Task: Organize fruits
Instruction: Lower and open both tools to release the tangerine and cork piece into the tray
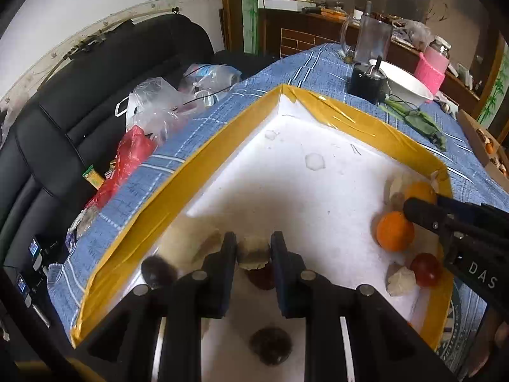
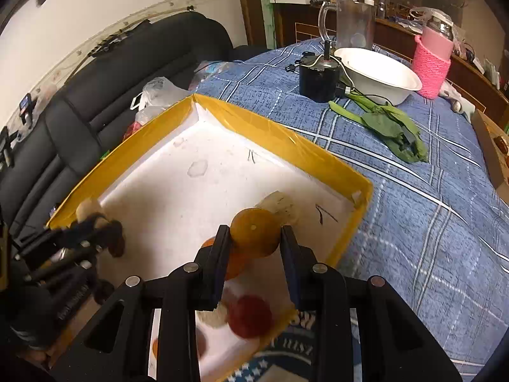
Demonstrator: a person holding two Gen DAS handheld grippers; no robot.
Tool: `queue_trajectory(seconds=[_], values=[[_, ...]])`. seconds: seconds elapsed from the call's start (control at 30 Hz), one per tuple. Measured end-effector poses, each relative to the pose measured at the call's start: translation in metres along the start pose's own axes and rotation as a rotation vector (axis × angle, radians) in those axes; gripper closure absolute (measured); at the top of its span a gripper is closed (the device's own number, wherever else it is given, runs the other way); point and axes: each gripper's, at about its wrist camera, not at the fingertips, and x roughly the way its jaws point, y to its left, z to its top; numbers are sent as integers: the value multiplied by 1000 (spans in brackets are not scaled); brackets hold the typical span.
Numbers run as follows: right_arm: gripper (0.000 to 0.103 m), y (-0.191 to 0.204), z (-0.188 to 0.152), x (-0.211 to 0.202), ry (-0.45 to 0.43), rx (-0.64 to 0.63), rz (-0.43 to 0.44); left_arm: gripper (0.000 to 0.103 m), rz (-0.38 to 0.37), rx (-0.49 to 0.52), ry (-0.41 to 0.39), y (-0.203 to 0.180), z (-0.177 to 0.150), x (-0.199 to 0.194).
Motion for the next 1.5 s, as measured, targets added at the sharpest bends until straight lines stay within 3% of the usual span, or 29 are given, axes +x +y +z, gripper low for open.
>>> queue_trajectory(seconds=[0.27,0.63,0.9,1.27,1.33,1.4,1.5], values=[[73,9,-4,-5,25,-23,22,79,-14,13,15,2,-3,-1],[73,-1,-3,-3,73,-55,-54,79,-2,-6,11,7,-7,-2],[73,-12,2,2,74,-4,-29,78,2,-2,13,7,-7,-1],[68,-9,2,1,81,-32,-40,78,11,-33,16,10,-7,1],[57,-10,2,1,77,-27,-31,66,7,-32,18,10,-7,0],[48,-7,1,0,73,-31,-7,42,-8,-40,14,9,-8,-2],[33,0,-2,-5,50,-56,-7,29,-18,-50,-9,9,-10,-11]])
